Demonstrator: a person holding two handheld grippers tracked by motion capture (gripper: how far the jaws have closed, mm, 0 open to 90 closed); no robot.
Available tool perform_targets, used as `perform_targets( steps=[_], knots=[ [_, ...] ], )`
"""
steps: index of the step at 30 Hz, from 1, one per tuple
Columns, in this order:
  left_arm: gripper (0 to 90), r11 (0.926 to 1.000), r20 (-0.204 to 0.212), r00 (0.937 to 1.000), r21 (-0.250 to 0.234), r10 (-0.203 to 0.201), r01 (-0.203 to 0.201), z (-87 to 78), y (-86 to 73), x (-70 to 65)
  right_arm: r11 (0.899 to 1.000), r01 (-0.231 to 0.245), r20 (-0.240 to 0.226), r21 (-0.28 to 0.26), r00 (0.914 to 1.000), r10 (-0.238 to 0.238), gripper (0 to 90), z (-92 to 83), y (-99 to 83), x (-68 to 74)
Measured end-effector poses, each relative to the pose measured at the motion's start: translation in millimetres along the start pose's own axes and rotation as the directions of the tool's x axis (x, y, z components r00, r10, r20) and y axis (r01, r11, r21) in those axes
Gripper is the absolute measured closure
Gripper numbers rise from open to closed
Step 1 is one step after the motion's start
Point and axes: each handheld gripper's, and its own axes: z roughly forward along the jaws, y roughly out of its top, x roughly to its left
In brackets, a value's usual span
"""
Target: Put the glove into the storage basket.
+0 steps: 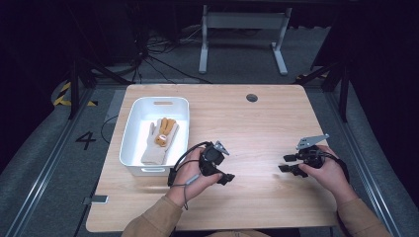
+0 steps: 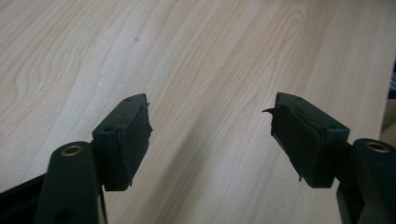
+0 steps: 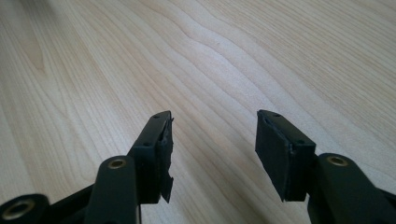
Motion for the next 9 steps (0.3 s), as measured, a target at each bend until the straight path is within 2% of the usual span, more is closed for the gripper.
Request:
perform_targets(
  steps=[3,6,8,9],
  knots=[
    [27.8,0.9992,-0.015,0.9999,0.04,0.005,-0.004,12.2,-3.9,-0.1,1.0,-0.001,0.005,-0.007,1.0,0.001,46.7,0.6,-0.1,-1.2],
    [27.4,0.9968,-0.05,0.998,0.073,0.038,-0.034,17.4,-7.0,1.0,1.0,-0.007,0.013,-0.024,0.9999,0.008,44.8,0.2,-0.3,-2.7],
    [25.7,0.9961,-0.057,0.9973,0.078,0.047,-0.042,20.5,-8.8,1.3,0.999,-0.005,0.024,-0.038,0.9997,0.005,42.4,0.1,-0.3,-3.3],
    [25.0,0.9956,-0.047,0.9974,0.078,0.056,-0.052,22.4,-9.5,1.7,0.999,0.003,0.039,-0.049,0.9993,-0.001,41.8,0.0,-0.3,-3.8]
  ],
)
